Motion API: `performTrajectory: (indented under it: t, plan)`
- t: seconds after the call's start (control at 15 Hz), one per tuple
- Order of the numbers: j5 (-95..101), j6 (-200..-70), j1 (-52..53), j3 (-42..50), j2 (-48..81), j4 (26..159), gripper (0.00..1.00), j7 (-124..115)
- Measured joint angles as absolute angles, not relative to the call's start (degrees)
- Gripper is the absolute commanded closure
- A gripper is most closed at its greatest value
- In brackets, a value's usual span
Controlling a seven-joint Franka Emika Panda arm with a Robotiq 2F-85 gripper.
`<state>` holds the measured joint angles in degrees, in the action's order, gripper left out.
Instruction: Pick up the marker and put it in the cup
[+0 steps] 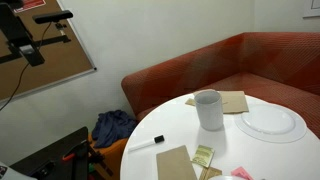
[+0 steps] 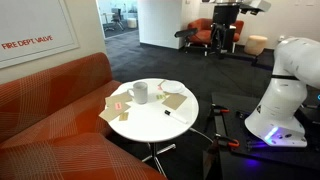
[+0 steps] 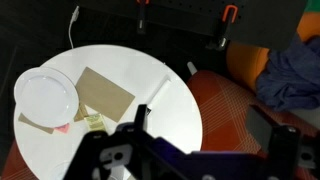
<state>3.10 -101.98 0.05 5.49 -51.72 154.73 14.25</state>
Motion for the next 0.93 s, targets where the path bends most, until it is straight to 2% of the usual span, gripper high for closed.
performTrajectory:
  t: [0.67,0.93]
  plan:
    - [3.1,-102.35,0.01,5.49,-51.56,154.89,0.0,13.85]
    - [3.1,-106.7,-0.21,5.48,-49.59,156.44,0.0,10.61]
